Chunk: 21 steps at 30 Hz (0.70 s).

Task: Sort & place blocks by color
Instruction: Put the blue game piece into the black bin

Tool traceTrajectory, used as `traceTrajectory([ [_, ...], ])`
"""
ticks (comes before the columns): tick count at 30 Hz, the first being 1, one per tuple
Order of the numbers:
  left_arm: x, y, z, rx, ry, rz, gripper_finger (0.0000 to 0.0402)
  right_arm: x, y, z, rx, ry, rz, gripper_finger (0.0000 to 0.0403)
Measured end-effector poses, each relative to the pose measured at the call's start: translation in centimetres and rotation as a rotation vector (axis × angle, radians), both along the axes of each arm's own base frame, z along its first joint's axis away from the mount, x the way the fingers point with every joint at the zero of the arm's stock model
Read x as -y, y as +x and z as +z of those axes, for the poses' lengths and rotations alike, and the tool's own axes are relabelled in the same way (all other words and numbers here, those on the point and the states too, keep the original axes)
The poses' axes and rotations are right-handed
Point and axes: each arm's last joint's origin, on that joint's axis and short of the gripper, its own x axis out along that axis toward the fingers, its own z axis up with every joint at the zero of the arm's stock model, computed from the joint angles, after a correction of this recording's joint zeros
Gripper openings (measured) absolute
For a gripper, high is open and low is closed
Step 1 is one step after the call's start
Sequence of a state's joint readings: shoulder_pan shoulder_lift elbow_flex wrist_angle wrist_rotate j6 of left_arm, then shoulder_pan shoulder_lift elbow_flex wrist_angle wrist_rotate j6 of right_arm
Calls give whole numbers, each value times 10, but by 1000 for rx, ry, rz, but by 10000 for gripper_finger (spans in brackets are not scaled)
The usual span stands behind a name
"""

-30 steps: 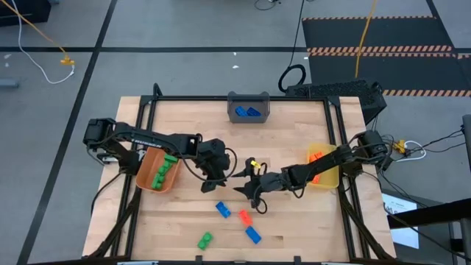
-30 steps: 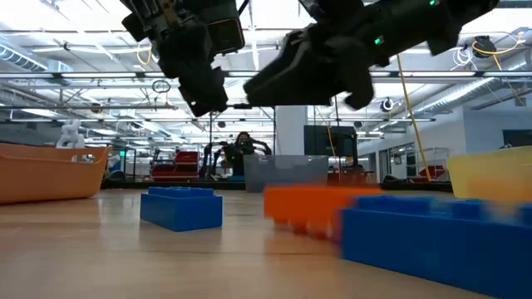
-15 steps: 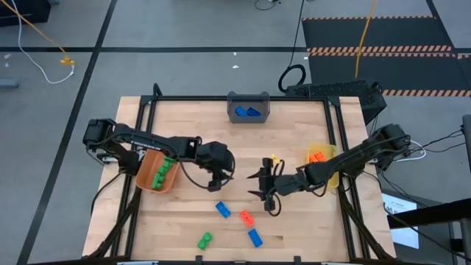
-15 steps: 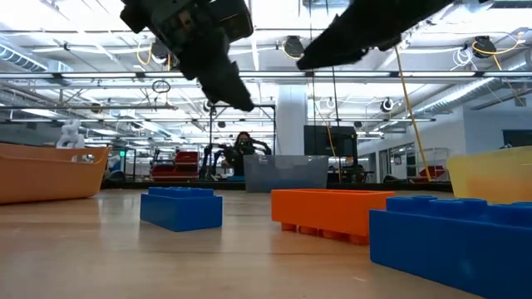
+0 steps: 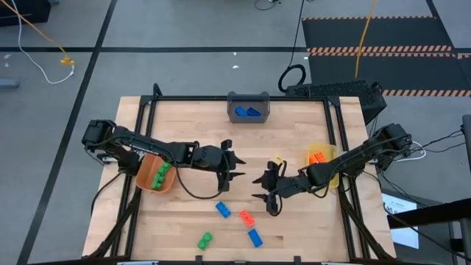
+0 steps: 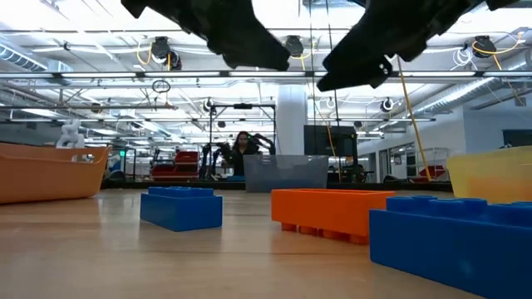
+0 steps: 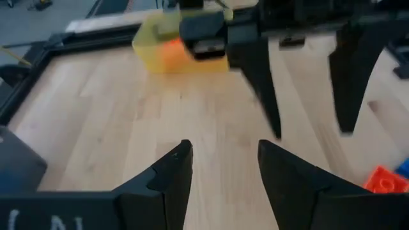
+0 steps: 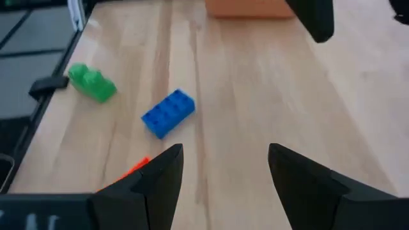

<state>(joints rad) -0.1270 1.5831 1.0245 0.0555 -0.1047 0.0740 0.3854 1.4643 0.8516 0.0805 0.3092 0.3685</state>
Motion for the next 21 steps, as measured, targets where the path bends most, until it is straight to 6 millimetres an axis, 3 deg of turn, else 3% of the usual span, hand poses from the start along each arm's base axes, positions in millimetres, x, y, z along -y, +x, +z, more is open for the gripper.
traceTrajectory([
  [7,-1,0,1,5,-62,36,173,5,3,1,16,-159,82,222],
  [21,17,6,21,225,-89,-25,154,8,-13,-24,-129,-68,-2,222],
])
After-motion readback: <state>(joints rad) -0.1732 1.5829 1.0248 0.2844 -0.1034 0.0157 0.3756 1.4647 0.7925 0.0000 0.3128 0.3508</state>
